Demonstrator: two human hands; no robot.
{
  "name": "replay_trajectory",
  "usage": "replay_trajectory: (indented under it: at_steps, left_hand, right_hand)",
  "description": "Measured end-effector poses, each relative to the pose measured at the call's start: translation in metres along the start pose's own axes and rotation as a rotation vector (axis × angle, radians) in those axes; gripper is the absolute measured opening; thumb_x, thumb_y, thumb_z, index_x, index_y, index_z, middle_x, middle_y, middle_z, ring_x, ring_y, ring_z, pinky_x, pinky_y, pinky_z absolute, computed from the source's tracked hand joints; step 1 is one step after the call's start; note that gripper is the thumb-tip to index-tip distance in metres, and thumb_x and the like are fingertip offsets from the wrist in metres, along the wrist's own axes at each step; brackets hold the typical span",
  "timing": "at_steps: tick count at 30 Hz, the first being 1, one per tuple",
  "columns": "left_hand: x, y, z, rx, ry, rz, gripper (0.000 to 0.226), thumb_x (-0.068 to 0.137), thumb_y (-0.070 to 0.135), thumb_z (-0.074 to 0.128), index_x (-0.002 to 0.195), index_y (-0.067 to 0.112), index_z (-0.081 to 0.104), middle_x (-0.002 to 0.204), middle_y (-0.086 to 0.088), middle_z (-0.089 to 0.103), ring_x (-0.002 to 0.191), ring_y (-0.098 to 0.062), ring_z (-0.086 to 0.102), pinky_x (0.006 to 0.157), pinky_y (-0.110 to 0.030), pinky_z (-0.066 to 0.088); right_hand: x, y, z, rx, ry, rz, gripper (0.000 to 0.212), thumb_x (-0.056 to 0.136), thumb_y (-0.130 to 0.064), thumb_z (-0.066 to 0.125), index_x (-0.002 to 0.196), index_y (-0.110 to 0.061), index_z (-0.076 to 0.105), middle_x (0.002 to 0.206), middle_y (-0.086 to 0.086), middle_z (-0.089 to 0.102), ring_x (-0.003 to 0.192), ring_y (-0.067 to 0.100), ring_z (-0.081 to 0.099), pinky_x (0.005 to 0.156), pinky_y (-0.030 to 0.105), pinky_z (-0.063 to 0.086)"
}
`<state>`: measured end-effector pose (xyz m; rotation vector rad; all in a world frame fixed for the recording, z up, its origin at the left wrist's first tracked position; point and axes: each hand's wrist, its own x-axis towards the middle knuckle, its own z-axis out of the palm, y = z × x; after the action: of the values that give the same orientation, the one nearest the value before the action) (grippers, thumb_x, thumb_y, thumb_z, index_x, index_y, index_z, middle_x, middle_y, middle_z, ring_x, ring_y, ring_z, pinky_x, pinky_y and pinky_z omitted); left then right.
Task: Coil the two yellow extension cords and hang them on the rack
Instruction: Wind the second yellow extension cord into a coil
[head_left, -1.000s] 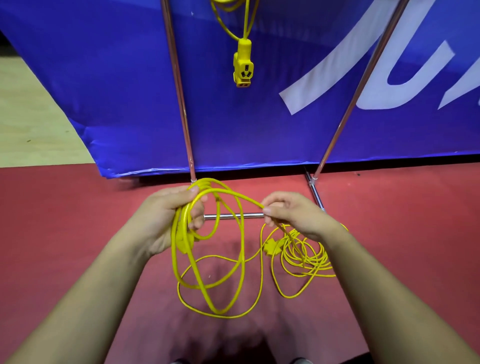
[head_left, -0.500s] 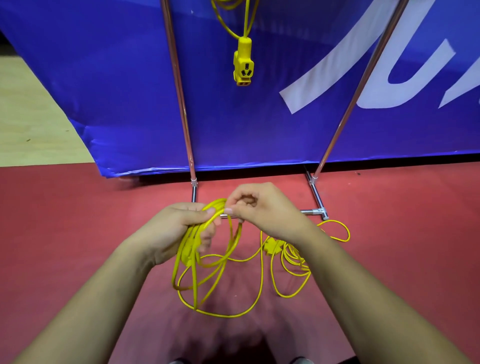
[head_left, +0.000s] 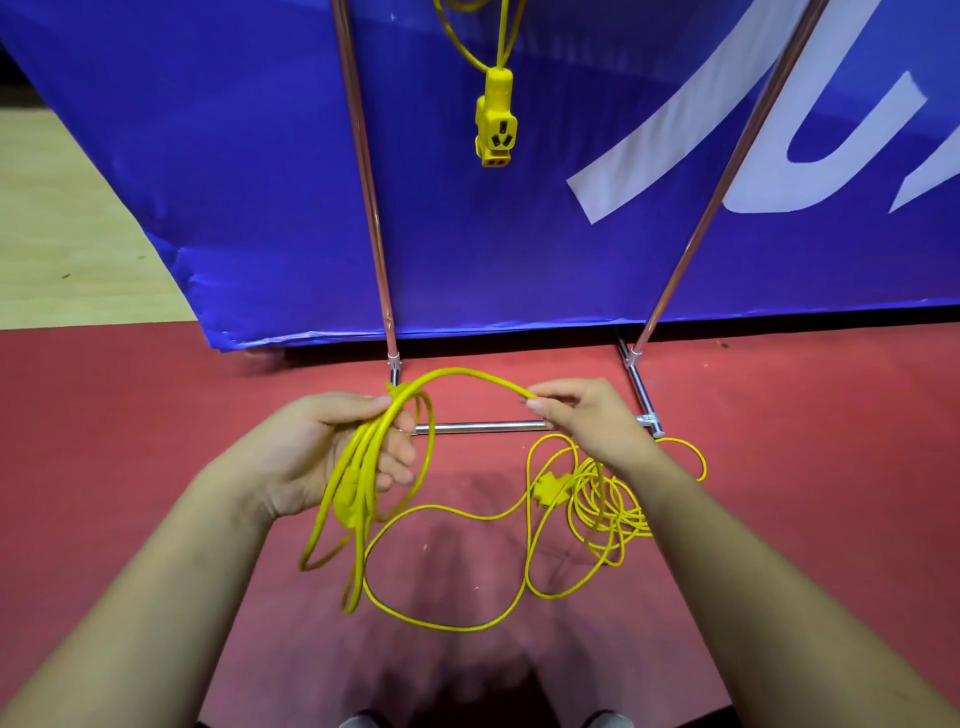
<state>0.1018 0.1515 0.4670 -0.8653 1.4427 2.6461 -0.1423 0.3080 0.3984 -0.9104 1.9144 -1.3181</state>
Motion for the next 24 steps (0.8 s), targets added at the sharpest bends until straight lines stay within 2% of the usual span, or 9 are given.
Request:
replay_trajectory:
  at_steps: [4, 6, 8, 10, 12, 15, 19, 22, 24]
  left_hand:
    - [0.002, -0.002, 0.004, 0.044, 0.039, -0.08, 0.04, 0.081, 0.028, 0.05, 0.067, -0.004, 0.07, 0.064, -0.022, 0.066, 0.049, -0.03, 0.066, 0.045, -0.028, 0.054]
    - [0.002, -0.005, 0.007, 0.102, 0.022, -0.063, 0.039, 0.081, 0.031, 0.053, 0.07, -0.001, 0.072, 0.065, -0.022, 0.066, 0.051, -0.03, 0.066, 0.046, -0.028, 0.053]
    - [0.004, -0.009, 0.011, 0.142, -0.014, -0.046, 0.04, 0.073, 0.04, 0.069, 0.078, 0.0, 0.072, 0.067, -0.021, 0.067, 0.052, -0.03, 0.066, 0.048, -0.029, 0.053]
    - [0.006, -0.012, 0.013, 0.159, -0.04, -0.025, 0.048, 0.06, 0.04, 0.084, 0.084, 0.001, 0.071, 0.064, -0.018, 0.064, 0.05, -0.029, 0.064, 0.047, -0.029, 0.052]
    - [0.008, -0.014, 0.016, 0.137, -0.046, 0.03, 0.031, 0.072, 0.033, 0.077, 0.08, 0.004, 0.069, 0.056, -0.01, 0.054, 0.042, -0.023, 0.055, 0.045, -0.026, 0.046]
    - [0.008, -0.011, 0.017, 0.049, 0.005, 0.102, 0.019, 0.085, 0.02, 0.054, 0.079, 0.003, 0.059, 0.049, -0.001, 0.039, 0.036, -0.015, 0.039, 0.043, -0.021, 0.035]
    - [0.004, -0.007, 0.004, -0.022, -0.044, 0.184, 0.036, 0.066, 0.031, 0.082, 0.08, 0.005, 0.061, 0.05, 0.001, 0.042, 0.037, -0.014, 0.041, 0.042, -0.022, 0.039]
    - [0.002, -0.005, -0.003, 0.06, -0.037, 0.123, 0.049, 0.052, 0.035, 0.089, 0.079, 0.002, 0.064, 0.054, -0.009, 0.052, 0.042, -0.023, 0.052, 0.044, -0.028, 0.047]
    - [0.001, -0.004, -0.003, 0.081, -0.043, 0.039, 0.044, 0.059, 0.039, 0.082, 0.078, 0.002, 0.068, 0.06, -0.016, 0.061, 0.049, -0.029, 0.061, 0.049, -0.03, 0.052]
  right_hand:
    - [-0.004, -0.02, 0.005, -0.114, -0.022, -0.106, 0.01, 0.086, -0.01, 0.07, 0.091, -0.017, 0.076, 0.061, -0.012, 0.058, 0.056, -0.002, 0.046, 0.057, 0.013, 0.037]
    - [-0.007, -0.037, 0.013, -0.162, -0.065, -0.184, 0.01, 0.085, -0.009, 0.07, 0.092, -0.013, 0.077, 0.061, -0.017, 0.059, 0.058, -0.005, 0.05, 0.059, 0.009, 0.036]
    - [-0.014, -0.056, 0.026, -0.223, -0.131, -0.281, 0.011, 0.084, -0.01, 0.071, 0.093, -0.011, 0.078, 0.065, -0.017, 0.06, 0.064, -0.006, 0.055, 0.062, 0.008, 0.036]
    - [-0.022, -0.071, 0.038, -0.246, -0.213, -0.352, 0.011, 0.082, -0.011, 0.073, 0.092, -0.015, 0.078, 0.071, -0.01, 0.063, 0.069, 0.001, 0.058, 0.064, 0.016, 0.042]
    - [-0.027, -0.075, 0.046, -0.213, -0.269, -0.377, 0.009, 0.083, -0.012, 0.073, 0.091, -0.015, 0.076, 0.078, -0.002, 0.069, 0.075, 0.013, 0.063, 0.07, 0.028, 0.048]
    - [-0.021, -0.059, 0.035, -0.185, -0.282, -0.282, 0.003, 0.087, -0.013, 0.069, 0.089, -0.012, 0.069, 0.07, 0.003, 0.063, 0.062, 0.016, 0.054, 0.062, 0.028, 0.044]
    - [-0.015, -0.012, 0.01, -0.352, -0.421, -0.014, 0.012, 0.092, -0.014, 0.064, 0.086, -0.003, 0.065, 0.059, -0.012, 0.059, 0.053, -0.001, 0.046, 0.057, 0.019, 0.038]
    - [-0.015, 0.002, 0.006, -0.035, -0.337, 0.103, 0.008, 0.09, -0.003, 0.064, 0.091, -0.007, 0.057, 0.066, 0.002, 0.065, 0.057, 0.009, 0.058, 0.062, 0.02, 0.047]
    - [-0.011, -0.006, 0.006, 0.081, -0.212, 0.081, 0.014, 0.087, 0.0, 0.066, 0.087, -0.011, 0.057, 0.064, 0.008, 0.062, 0.051, 0.012, 0.055, 0.054, 0.019, 0.046]
